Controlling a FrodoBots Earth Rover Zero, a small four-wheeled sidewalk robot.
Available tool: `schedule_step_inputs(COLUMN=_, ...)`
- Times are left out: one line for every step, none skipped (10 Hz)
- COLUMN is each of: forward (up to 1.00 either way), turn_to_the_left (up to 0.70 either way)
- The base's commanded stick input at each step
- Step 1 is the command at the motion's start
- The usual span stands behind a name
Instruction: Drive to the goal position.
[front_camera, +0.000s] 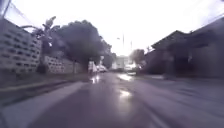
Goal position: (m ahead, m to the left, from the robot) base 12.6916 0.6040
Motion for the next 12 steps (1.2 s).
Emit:
schedule_step_inputs(forward=0.70, turn_to_the_left=0.00)
schedule_step_inputs(forward=0.70, turn_to_the_left=0.00)
schedule_step_inputs(forward=0.70, turn_to_the_left=0.00)
schedule_step_inputs(forward=0.70, turn_to_the_left=0.00)
schedule_step_inputs(forward=0.70, turn_to_the_left=0.00)
schedule_step_inputs(forward=0.70, turn_to_the_left=0.00)
schedule_step_inputs(forward=0.70, turn_to_the_left=0.00)
schedule_step_inputs(forward=0.70, turn_to_the_left=0.00)
schedule_step_inputs(forward=0.70, turn_to_the_left=0.00)
schedule_step_inputs(forward=0.70, turn_to_the_left=0.00)
schedule_step_inputs(forward=0.70, turn_to_the_left=0.00)
schedule_step_inputs(forward=0.70, turn_to_the_left=0.00)
